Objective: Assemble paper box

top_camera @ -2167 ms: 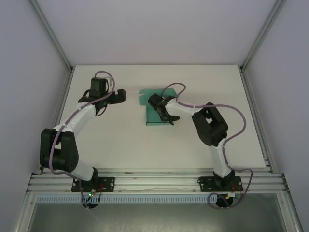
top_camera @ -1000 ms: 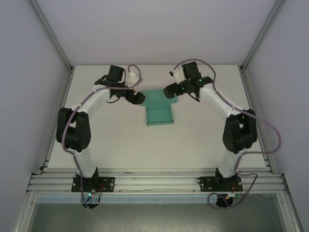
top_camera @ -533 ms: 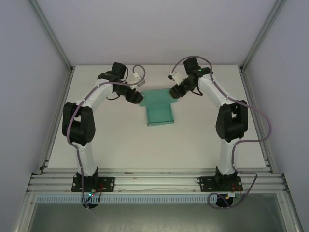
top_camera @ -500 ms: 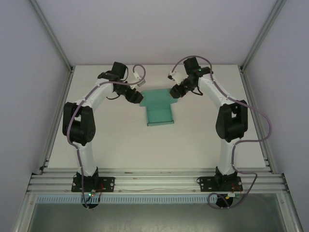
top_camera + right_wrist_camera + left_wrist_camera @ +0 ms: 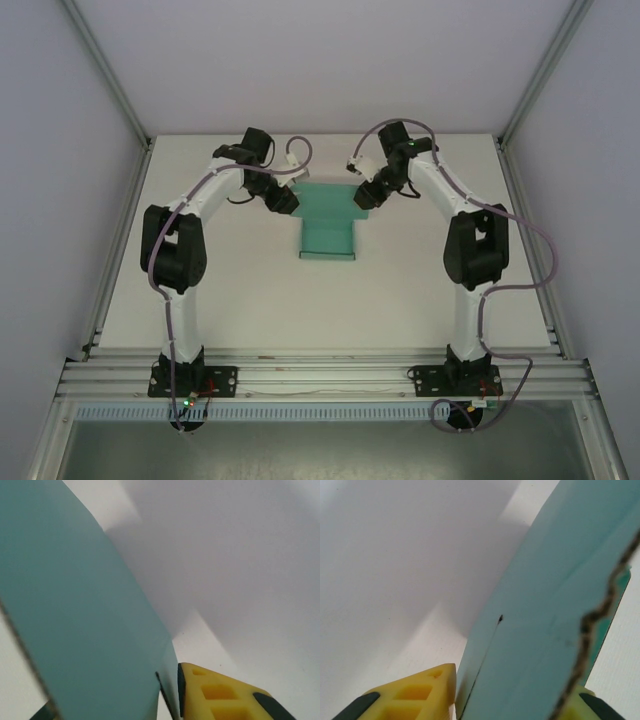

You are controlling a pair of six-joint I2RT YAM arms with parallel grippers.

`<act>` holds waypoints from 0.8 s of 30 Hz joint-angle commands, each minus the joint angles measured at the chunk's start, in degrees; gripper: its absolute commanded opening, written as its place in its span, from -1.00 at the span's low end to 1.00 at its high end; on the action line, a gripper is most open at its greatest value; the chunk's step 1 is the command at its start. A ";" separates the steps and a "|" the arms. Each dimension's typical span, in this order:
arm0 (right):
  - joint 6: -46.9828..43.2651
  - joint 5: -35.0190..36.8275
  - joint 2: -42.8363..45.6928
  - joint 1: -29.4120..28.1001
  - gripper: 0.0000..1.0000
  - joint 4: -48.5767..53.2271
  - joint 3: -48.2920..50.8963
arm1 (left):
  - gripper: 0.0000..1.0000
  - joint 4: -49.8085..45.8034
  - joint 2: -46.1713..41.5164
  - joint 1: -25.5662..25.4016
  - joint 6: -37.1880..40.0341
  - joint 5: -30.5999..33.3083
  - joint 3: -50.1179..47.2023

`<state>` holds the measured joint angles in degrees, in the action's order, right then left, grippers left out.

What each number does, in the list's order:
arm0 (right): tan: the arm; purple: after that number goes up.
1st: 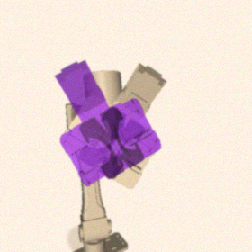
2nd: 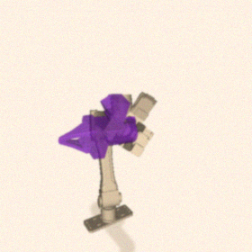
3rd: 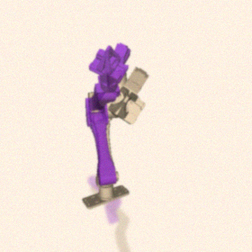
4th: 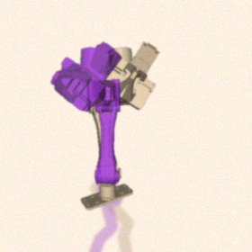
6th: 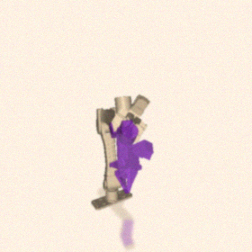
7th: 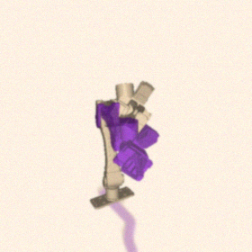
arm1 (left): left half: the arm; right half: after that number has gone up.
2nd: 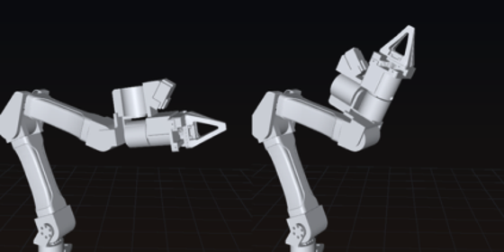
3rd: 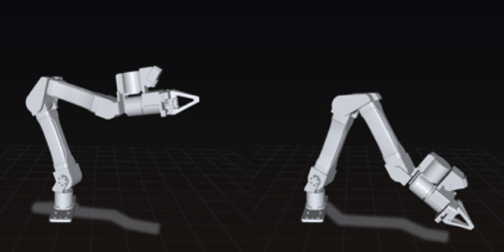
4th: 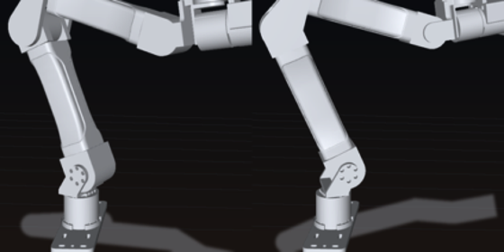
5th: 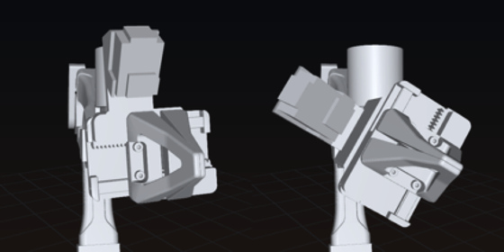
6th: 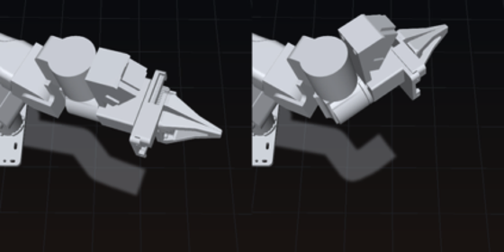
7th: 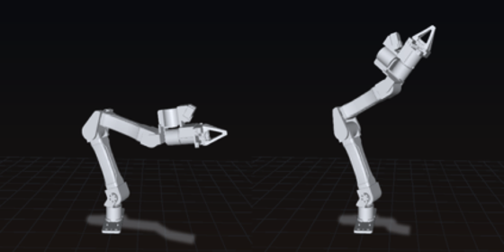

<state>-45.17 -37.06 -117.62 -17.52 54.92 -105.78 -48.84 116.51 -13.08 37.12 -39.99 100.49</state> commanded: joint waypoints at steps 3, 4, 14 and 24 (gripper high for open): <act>-1.43 1.80 -0.01 0.32 -0.63 3.44 -1.73 | -0.72 -1.53 -0.50 -0.73 0.74 0.77 2.00; -1.26 1.91 0.11 0.29 -0.64 3.36 -1.85 | -0.80 -1.23 -0.60 -0.79 0.52 0.67 1.95; 13.92 9.18 5.56 -1.25 -0.89 -10.54 3.54 | -1.00 13.68 -4.51 -3.25 -17.14 12.33 -3.55; 51.83 32.13 8.95 -8.35 -0.82 -26.66 9.18 | -1.00 24.42 -4.55 -7.65 -42.48 27.98 -7.88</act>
<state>-7.68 -13.74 -111.24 -24.14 35.97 -96.92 -28.08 112.88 -19.53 4.75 -18.39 94.19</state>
